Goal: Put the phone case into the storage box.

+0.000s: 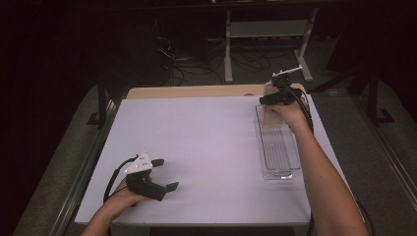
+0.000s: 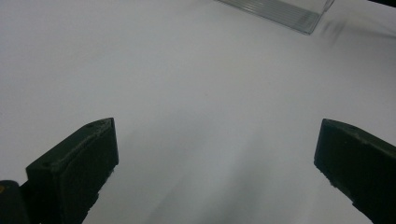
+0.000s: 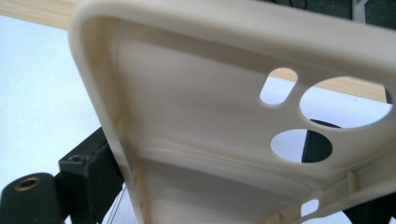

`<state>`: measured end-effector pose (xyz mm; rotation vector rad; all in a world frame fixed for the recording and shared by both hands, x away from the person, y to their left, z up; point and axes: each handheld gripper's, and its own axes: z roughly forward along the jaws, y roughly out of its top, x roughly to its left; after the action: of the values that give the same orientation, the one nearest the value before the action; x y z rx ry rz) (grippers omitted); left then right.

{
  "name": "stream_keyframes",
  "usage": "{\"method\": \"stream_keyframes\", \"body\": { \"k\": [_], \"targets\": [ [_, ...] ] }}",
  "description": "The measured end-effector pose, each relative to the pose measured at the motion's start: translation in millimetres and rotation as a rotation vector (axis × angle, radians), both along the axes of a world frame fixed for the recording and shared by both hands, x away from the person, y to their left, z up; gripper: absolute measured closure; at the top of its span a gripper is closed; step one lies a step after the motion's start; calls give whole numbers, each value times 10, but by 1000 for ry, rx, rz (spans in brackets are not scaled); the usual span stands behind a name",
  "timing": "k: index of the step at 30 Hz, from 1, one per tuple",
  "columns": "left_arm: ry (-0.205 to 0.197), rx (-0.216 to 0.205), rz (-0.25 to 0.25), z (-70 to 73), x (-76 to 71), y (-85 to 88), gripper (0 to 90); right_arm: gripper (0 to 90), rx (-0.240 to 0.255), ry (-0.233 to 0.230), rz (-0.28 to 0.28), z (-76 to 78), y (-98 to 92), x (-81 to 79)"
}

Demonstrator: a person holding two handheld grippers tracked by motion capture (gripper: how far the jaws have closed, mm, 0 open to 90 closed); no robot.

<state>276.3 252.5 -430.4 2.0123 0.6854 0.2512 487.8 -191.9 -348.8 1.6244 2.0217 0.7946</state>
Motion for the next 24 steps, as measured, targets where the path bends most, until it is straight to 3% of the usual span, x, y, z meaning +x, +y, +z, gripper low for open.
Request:
{"method": "stream_keyframes", "body": {
  "k": [10, 16, 18, 24],
  "targets": [
    [8, -10, 4, -11, -4, -15, 0, 85, -9, 34, -15, -101, 28, 94],
    [13, -13, 3, -14, -6, -13, 0, 84, -18, 44, -20, -152, 42, 162],
    [12, 3, -4, -9, -4, -3, 0, 83, -18, 44, -27, -167, 49, 186],
    [20, -14, 1, -13, -13, -15, 0, 79, -22, 42, -34, -220, 57, 250]
  ]
}}
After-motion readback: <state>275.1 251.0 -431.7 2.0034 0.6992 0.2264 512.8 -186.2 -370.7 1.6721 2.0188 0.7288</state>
